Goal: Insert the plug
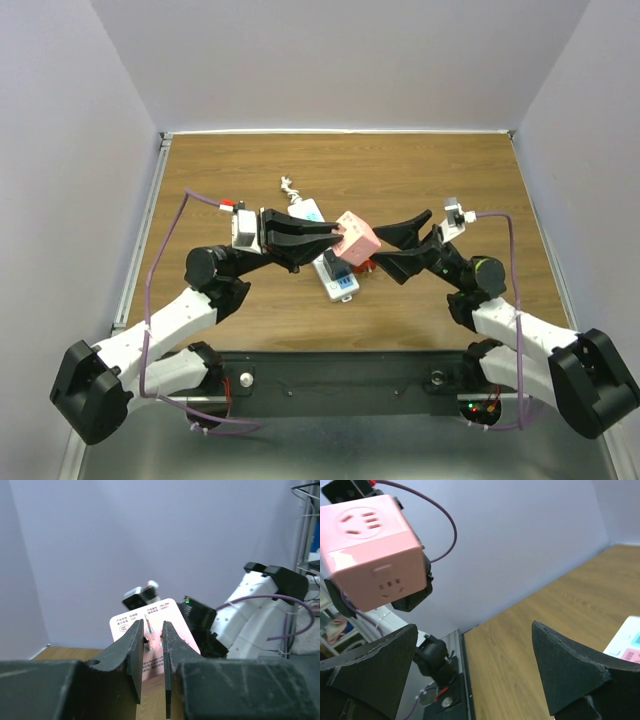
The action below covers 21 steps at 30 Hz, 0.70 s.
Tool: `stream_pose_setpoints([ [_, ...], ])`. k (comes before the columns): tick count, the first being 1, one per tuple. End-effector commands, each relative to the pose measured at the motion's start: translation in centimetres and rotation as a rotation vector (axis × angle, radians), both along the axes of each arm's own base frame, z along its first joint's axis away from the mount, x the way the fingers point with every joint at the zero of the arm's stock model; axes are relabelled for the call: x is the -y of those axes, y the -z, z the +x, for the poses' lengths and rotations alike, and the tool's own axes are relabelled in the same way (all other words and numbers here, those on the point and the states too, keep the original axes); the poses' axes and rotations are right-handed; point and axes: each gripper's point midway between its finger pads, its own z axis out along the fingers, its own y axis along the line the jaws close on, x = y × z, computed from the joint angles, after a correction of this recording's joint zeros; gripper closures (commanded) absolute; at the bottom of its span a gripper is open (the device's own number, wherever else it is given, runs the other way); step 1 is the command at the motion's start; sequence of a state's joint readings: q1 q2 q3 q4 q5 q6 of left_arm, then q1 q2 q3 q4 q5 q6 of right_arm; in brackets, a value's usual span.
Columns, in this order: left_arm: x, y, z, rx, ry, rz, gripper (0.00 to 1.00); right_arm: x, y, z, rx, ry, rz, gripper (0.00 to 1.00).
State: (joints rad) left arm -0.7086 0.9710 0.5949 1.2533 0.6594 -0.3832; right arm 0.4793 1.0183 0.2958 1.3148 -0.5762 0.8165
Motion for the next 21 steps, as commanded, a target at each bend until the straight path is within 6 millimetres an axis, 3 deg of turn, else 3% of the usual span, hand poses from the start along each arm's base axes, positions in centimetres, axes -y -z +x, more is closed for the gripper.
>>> stream_pose_setpoints([
  [1, -2.0, -3.7, -4.3, 0.202, 0.066, -0.150, 1.00, 2.3, -8.3, -7.0, 0.409, -0.120, 0.229, 0.00],
  [14, -1.6, -3.6, -4.2, 0.188, 0.098, -0.212, 1.00, 3.8, -9.2, -11.8, 0.591, -0.141, 0.221, 0.00],
  [21, -0.9, -3.8, -4.1, 0.188, 0.132, -0.217, 1.00, 4.0, -9.4, -12.2, 0.618, -0.139, 0.221, 0.00],
])
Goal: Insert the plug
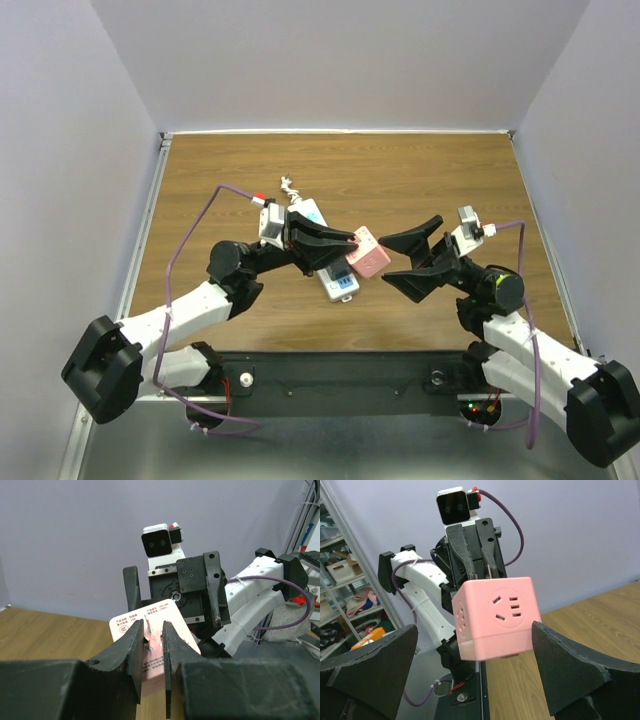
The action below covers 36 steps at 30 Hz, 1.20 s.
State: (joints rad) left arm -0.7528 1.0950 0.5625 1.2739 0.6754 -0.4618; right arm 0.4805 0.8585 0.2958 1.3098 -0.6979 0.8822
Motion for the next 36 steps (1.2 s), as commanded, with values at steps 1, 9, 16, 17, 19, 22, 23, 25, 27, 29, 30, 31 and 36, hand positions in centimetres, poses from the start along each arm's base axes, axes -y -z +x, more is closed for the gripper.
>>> stream_pose_setpoints([
  [1, -3.9, -8.6, -4.8, 0.335, 0.032, -0.332, 1.00, 3.2, -6.5, -7.2, 0.485, -0.021, 0.228, 0.00],
  [9, -3.9, -9.8, -6.4, 0.365, 0.079, -0.364, 1.00, 3.0, -6.2, -6.8, 0.478, -0.019, 0.221, 0.00],
  [16, -3.7, -10.6, -7.2, 0.380, 0.100, -0.378, 1.00, 3.0, -6.0, -6.8, 0.474, -0.014, 0.220, 0.00],
  [17, -3.7, -10.6, -7.2, 0.381, 0.102, -0.378, 1.00, 3.0, -6.1, -6.8, 0.476, -0.014, 0.222, 0.00],
  [19, -3.6, -10.6, -7.2, 0.383, 0.098, -0.377, 1.00, 3.1, -6.1, -6.8, 0.477, -0.009, 0.226, 0.00],
  [22, -3.5, -10.8, -7.5, 0.390, 0.101, -0.389, 1.00, 3.2, -6.3, -7.1, 0.482, -0.014, 0.230, 0.00],
  [23, -3.5, -10.8, -7.5, 0.394, 0.102, -0.393, 1.00, 3.2, -6.3, -7.1, 0.483, -0.017, 0.230, 0.00],
  [25, -3.5, -11.1, -7.7, 0.404, 0.104, -0.400, 1.00, 3.2, -6.2, -7.3, 0.480, -0.026, 0.228, 0.00],
  [27, -3.4, -11.4, -7.6, 0.409, 0.104, -0.403, 1.00, 3.3, -6.3, -7.6, 0.485, -0.032, 0.232, 0.00],
  [29, -3.2, -11.4, -7.6, 0.411, 0.106, -0.405, 1.00, 3.4, -6.2, -7.8, 0.486, -0.032, 0.233, 0.00],
  [30, -3.1, -11.5, -7.6, 0.412, 0.106, -0.406, 1.00, 3.4, -6.2, -7.9, 0.488, -0.037, 0.232, 0.00],
  [31, -3.0, -11.5, -7.5, 0.414, 0.106, -0.408, 1.00, 3.3, -6.2, -8.0, 0.482, -0.044, 0.232, 0.00],
  [36, -2.3, -11.4, -7.2, 0.415, 0.119, -0.393, 1.00, 3.5, -6.1, -8.1, 0.491, -0.033, 0.239, 0.04],
])
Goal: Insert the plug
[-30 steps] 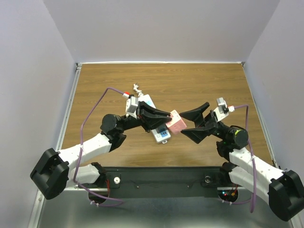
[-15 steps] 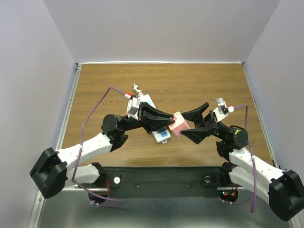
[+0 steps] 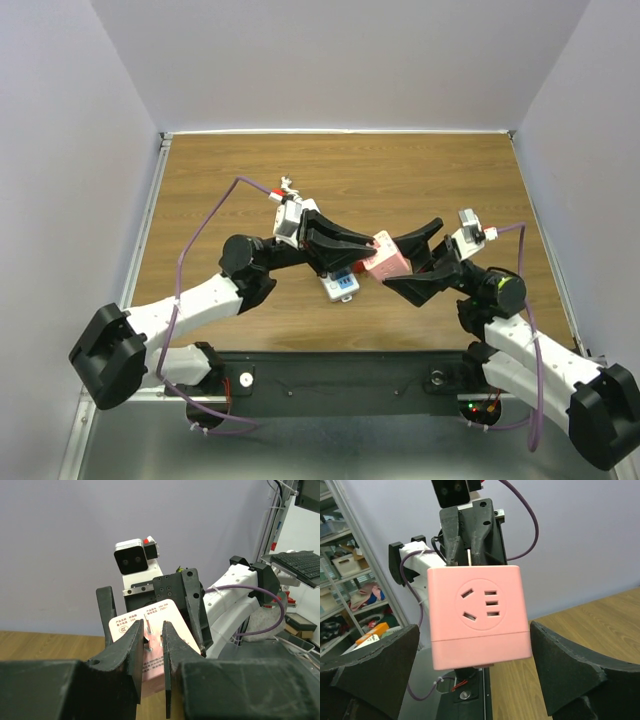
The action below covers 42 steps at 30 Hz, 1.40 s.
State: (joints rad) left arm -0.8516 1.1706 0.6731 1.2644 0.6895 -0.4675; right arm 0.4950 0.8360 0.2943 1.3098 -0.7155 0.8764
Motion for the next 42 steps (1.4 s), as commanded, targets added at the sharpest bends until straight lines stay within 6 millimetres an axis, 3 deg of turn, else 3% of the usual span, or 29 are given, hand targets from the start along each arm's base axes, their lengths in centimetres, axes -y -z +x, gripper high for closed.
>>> stream_pose_setpoints([
  [1, -4.8, -9.0, -4.8, 0.369, 0.011, -0.394, 1.00, 3.7, -6.0, -7.2, 0.468, -0.007, 0.250, 0.07],
  [5, -4.2, -7.9, -4.3, 0.354, 0.015, -0.375, 1.00, 4.5, -6.4, -7.2, 0.484, 0.051, 0.294, 0.33],
  [13, -3.0, -4.0, -2.4, 0.265, -0.046, -0.259, 1.00, 5.1, -7.2, -5.7, 0.501, 0.162, 0.338, 0.58],
  [14, -2.8, -3.2, -2.1, 0.256, -0.056, -0.239, 0.99, 4.9, -7.4, -5.0, 0.486, 0.170, 0.334, 0.67],
  [16, -2.4, -2.0, -1.4, 0.222, -0.079, -0.198, 0.91, 4.3, -7.7, -3.6, 0.469, 0.195, 0.314, 0.86],
  [18, -2.4, -1.0, -0.6, 0.191, -0.118, -0.169, 0.66, 3.2, -7.9, -1.6, 0.446, 0.210, 0.271, 0.99],
  [22, -3.1, 0.3, 2.2, 0.123, -0.289, -0.096, 0.38, 1.3, -8.4, 1.6, 0.466, 0.262, 0.182, 1.00],
  [23, -3.3, 0.4, 2.6, 0.112, -0.322, -0.085, 0.34, 0.6, -7.8, 2.9, 0.434, 0.266, 0.139, 1.00],
  [25, -4.4, 1.1, 4.1, 0.051, -0.418, -0.060, 0.25, 0.0, -8.8, 3.6, 0.484, 0.286, 0.104, 0.99],
  [30, -7.1, 3.9, 7.4, -0.061, -0.606, 0.009, 0.18, -2.3, -8.7, 6.8, 0.517, 0.310, -0.086, 1.00],
  [32, -8.7, 4.4, 8.9, -0.117, -0.664, 0.004, 0.18, -2.9, -7.4, 8.3, 0.470, 0.316, -0.164, 1.00],
  [35, -10.5, 6.8, 11.0, -0.191, -0.738, 0.036, 0.18, -3.4, -6.0, 10.5, 0.434, 0.351, -0.245, 0.99],
  [38, -11.2, 10.4, 13.9, -0.306, -0.867, 0.132, 0.18, -2.0, -5.1, 14.8, 0.306, 0.553, -0.283, 1.00],
  [42, -11.8, 15.1, 16.6, -0.437, -0.985, 0.238, 0.18, 0.1, -3.2, 18.6, 0.158, 0.744, -0.345, 1.00],
])
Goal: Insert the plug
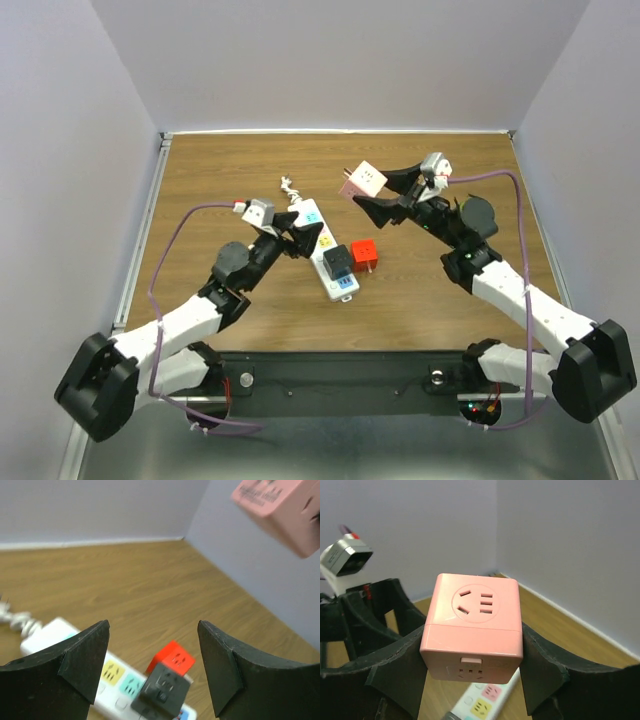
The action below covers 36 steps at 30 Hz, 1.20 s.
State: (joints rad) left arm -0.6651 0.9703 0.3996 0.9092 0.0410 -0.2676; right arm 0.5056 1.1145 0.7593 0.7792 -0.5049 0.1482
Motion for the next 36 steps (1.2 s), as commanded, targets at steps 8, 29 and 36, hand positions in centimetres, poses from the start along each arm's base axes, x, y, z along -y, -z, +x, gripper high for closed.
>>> stream_pose_setpoints([
  [8, -0.2, 6.9, 1.3, -0.276, -0.280, 0.031, 0.13, 7.4, 4.5, 8.4, -0.248, 0.599, 0.033, 1.00],
  [29, 7.5, 13.2, -1.2, -0.440, -0.573, 0.206, 0.01, 8.9, 9.3, 7.4, -0.351, 0.653, 0.011, 1.00],
  [36, 7.8, 12.4, -1.7, -0.420, -0.614, 0.196, 0.01, 8.9, 9.4, 7.4, -0.348, 0.650, 0.005, 1.00],
])
